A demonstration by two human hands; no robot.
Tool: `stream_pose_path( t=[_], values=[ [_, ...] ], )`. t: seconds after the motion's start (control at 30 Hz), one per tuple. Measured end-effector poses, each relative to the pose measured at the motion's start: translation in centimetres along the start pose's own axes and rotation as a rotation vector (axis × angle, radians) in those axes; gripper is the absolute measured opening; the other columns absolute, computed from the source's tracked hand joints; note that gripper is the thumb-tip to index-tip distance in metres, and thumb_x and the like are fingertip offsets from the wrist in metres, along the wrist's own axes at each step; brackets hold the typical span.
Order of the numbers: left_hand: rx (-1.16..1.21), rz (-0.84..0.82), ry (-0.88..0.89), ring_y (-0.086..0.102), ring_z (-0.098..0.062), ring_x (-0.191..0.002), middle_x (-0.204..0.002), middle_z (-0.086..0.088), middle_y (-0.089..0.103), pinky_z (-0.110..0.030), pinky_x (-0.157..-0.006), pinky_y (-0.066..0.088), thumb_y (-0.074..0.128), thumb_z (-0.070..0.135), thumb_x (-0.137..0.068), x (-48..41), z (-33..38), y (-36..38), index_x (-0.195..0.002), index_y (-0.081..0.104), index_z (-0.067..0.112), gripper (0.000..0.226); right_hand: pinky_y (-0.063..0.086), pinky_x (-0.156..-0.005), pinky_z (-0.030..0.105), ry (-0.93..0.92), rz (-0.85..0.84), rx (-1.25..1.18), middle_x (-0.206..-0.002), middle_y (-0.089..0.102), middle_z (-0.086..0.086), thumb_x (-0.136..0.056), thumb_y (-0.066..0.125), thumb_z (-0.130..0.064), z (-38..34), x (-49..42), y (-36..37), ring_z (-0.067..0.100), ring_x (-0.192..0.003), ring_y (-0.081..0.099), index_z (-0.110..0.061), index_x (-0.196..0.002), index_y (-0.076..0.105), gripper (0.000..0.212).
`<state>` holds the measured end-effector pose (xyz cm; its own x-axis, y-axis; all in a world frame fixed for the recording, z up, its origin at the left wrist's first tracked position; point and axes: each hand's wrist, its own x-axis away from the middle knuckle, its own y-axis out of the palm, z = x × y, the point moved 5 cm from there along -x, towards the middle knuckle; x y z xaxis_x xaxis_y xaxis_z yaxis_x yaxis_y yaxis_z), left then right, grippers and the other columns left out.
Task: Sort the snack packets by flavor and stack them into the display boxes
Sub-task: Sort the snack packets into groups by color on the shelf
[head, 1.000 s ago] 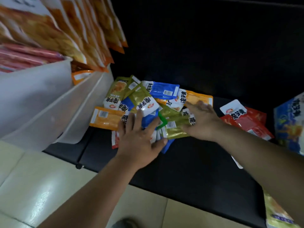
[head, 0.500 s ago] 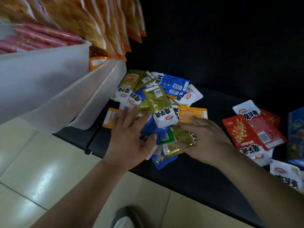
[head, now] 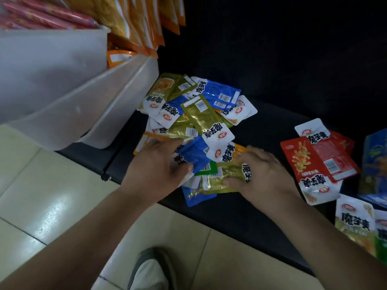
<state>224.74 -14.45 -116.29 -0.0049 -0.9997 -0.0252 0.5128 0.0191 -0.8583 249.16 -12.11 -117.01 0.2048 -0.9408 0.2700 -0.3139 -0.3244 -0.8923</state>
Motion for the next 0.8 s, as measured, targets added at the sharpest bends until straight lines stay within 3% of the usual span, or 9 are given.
stream_pose_path(
  t=[0.1,0.2,0.27,0.4,0.5,0.6,0.7,0.8],
  values=[
    [-0.042,0.006,-0.004,0.063,-0.024,-0.109,-0.115,0.003,0.07,-0.04,-0.083,0.056,0.082,0.035,-0.08,0.2,0.9,-0.1,-0.129,0.067,0.029,0.052,0.049,-0.086,0.039,0.017,0.061,0.029,-0.116,0.058,0.0,-0.069,0.087,-0.057,0.2,0.4,-0.4,0.027,-0.112,0.055,-0.021,-0.114,0.064,0.062],
    [-0.003,0.009,-0.093,0.059,-0.018,-0.093,-0.099,0.006,0.063,-0.032,-0.071,0.049,0.082,0.032,-0.078,-0.3,0.8,0.2,-0.123,0.065,0.027,0.049,0.044,-0.09,0.038,0.103,0.034,0.038,-0.126,0.056,0.001,-0.072,0.086,-0.058,0.7,0.5,-1.2,0.027,-0.122,0.05,-0.021,-0.133,0.052,0.079],
    [0.001,0.009,-0.13,0.052,-0.016,-0.082,-0.084,0.012,0.05,-0.028,-0.061,0.038,0.08,0.033,-0.079,-0.4,0.5,0.3,-0.108,0.064,0.024,0.034,0.044,-0.084,0.037,0.117,0.043,0.033,-0.121,0.058,0.003,-0.075,0.083,-0.057,0.9,0.7,-1.6,0.028,-0.118,0.053,-0.018,-0.125,0.058,0.068],
    [-0.121,0.061,-0.082,0.063,-0.024,-0.086,-0.093,0.002,0.063,-0.036,-0.066,0.052,0.063,0.046,-0.087,0.0,0.1,-0.2,-0.09,0.068,0.022,0.025,0.048,-0.075,0.038,0.113,0.101,-0.07,-0.102,0.06,0.001,-0.082,0.081,-0.047,1.7,1.6,-2.5,0.026,-0.099,0.058,-0.018,-0.102,0.065,0.039],
    [-0.156,0.06,-0.058,0.063,-0.034,-0.094,-0.107,-0.003,0.069,-0.044,-0.074,0.056,0.055,0.037,-0.085,-0.2,-0.3,-0.8,-0.101,0.073,0.018,0.031,0.047,-0.064,0.032,0.184,0.106,-0.31,-0.085,0.063,-0.005,-0.093,0.072,-0.039,2.4,2.2,-3.9,0.016,-0.079,0.061,-0.022,-0.101,0.059,0.022],
    [-0.111,-0.045,-0.097,0.061,-0.029,-0.106,-0.116,0.004,0.07,-0.041,-0.087,0.053,0.06,0.055,-0.077,-0.1,0.3,-0.9,-0.116,0.07,0.028,0.049,0.037,-0.056,0.021,0.215,0.151,-0.517,-0.086,0.062,-0.011,-0.101,0.063,-0.024,2.5,2.6,-4.4,0.001,-0.073,0.057,-0.023,-0.103,0.059,0.004],
    [-0.191,-0.057,-0.078,0.06,-0.031,-0.103,-0.117,-0.002,0.069,-0.04,-0.085,0.051,0.065,0.066,-0.07,0.3,1.6,0.2,-0.124,0.068,0.023,0.069,0.044,-0.058,0.026,0.229,0.12,-0.642,-0.091,0.064,-0.008,-0.103,0.057,-0.022,2.2,2.3,-4.0,0.007,-0.073,0.062,-0.031,-0.107,0.058,0.011],
    [-0.144,-0.048,-0.107,0.058,-0.035,-0.108,-0.125,-0.01,0.065,-0.044,-0.088,0.049,0.08,0.041,-0.076,0.3,2.4,1.5,-0.142,0.059,0.018,0.073,0.05,-0.058,0.029,0.227,0.078,-0.633,-0.095,0.065,-0.007,-0.101,0.056,-0.019,2.4,1.8,-3.6,0.011,-0.075,0.065,-0.035,-0.112,0.056,0.019]
  ],
)
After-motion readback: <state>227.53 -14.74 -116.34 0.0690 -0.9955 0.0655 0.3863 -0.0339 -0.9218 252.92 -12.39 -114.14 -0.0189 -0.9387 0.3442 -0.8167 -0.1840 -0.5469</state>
